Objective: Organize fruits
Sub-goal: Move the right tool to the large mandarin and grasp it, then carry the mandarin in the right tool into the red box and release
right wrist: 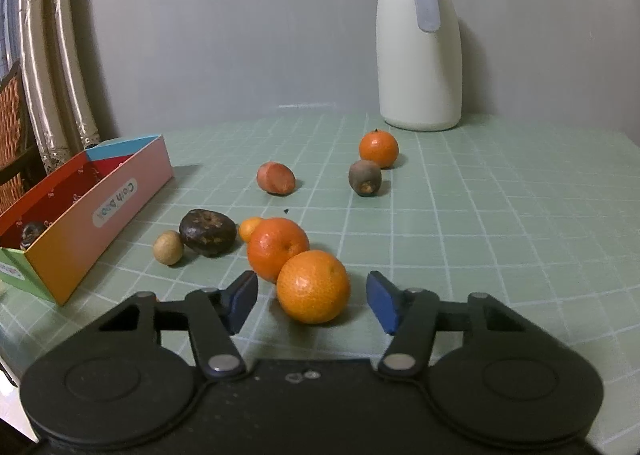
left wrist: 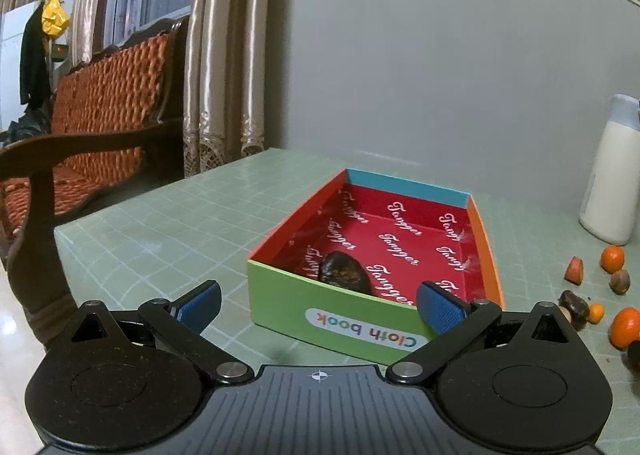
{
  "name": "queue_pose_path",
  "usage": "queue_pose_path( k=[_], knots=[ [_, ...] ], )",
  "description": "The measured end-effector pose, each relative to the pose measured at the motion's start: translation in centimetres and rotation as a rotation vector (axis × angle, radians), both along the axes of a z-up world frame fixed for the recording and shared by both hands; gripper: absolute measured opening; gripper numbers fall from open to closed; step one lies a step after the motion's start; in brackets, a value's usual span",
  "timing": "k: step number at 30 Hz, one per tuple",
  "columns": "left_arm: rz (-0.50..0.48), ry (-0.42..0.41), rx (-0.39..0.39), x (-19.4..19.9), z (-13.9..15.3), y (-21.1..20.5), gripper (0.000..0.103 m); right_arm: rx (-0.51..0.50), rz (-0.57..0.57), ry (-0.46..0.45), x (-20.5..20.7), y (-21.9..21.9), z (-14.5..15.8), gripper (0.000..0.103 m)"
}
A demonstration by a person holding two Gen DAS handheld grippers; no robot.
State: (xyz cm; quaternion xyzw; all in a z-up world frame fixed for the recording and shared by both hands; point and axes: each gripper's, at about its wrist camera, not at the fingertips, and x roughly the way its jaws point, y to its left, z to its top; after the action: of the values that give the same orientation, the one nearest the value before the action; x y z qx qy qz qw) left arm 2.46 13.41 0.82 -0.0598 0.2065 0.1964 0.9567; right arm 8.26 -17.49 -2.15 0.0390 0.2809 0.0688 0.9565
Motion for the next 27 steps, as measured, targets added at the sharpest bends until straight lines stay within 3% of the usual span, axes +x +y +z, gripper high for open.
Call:
queue_pose_path(
  k=[3,9,27],
  knots=[
    [0.008,0.006,0.008,-0.1,-0.1,0.3,0.103,0.012,0.000,0.009,0.2,0.1,-0.2,0.043],
    [0.022,0.014,0.003,-0.2,-0.3,0.9,0.103,-0.001,-0.016,0.005,0.3,0.3,-0.4,0.038],
    [0.036,0.006,-0.012,-0.7,-0.3,1.9,0.103,0.003,0.038,-0.045,-1.0,1.4,0.4,0.038]
  ],
)
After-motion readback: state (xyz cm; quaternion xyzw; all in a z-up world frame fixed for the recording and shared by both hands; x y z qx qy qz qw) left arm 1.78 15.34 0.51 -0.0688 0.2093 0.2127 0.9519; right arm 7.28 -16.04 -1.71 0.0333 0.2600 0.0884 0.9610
